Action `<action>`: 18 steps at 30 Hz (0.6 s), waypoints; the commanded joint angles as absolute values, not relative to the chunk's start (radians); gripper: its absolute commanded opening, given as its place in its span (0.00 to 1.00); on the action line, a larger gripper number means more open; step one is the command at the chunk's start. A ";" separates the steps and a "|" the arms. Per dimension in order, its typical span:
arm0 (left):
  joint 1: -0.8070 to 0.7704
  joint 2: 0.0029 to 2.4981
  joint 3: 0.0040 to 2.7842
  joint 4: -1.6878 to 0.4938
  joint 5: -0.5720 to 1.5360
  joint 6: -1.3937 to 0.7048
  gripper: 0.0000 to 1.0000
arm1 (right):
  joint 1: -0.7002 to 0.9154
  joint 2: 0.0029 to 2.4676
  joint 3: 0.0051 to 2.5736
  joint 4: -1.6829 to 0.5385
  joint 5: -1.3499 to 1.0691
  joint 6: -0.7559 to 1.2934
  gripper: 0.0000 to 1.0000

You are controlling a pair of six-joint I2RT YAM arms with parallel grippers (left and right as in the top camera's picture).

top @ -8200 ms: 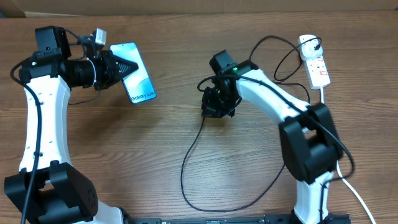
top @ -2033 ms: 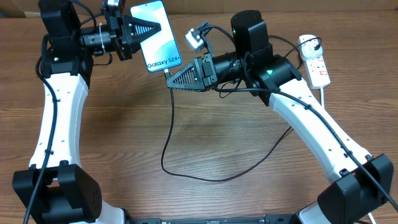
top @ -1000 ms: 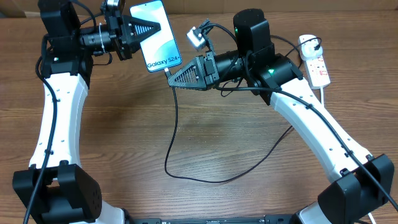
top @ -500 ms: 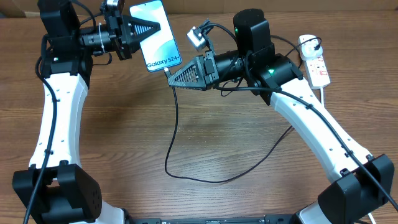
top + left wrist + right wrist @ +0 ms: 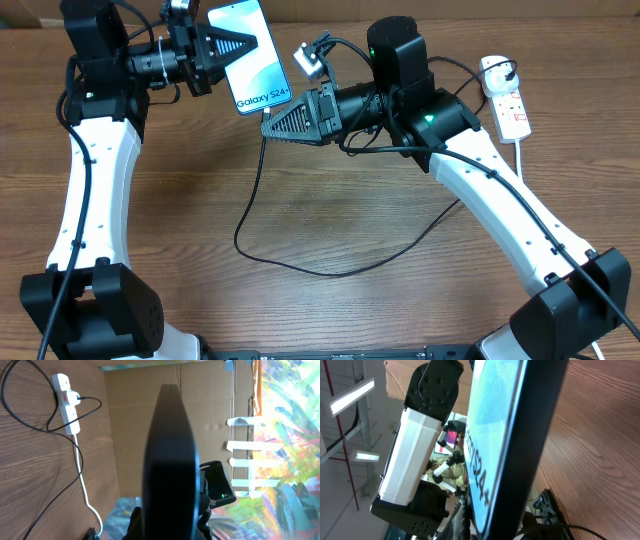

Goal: Plug charger to phone and switch on socket

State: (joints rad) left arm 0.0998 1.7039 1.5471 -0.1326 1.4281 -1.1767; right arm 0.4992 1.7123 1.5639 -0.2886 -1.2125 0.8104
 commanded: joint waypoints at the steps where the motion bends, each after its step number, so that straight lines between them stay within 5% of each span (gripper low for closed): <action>1: 0.091 1.685 1.560 -0.126 1.520 -1.166 0.04 | 0.492 1.714 1.570 -0.270 -1.154 0.810 0.04; 18: 0.091 1.685 1.560 -0.121 1.561 -1.129 0.04 | 0.463 1.714 1.570 -0.353 -1.259 0.751 0.04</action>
State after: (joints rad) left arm 0.0975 1.7039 1.5471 -0.1295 1.4704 -1.1481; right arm 0.4931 1.7123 1.5639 -0.3527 -1.2564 0.7666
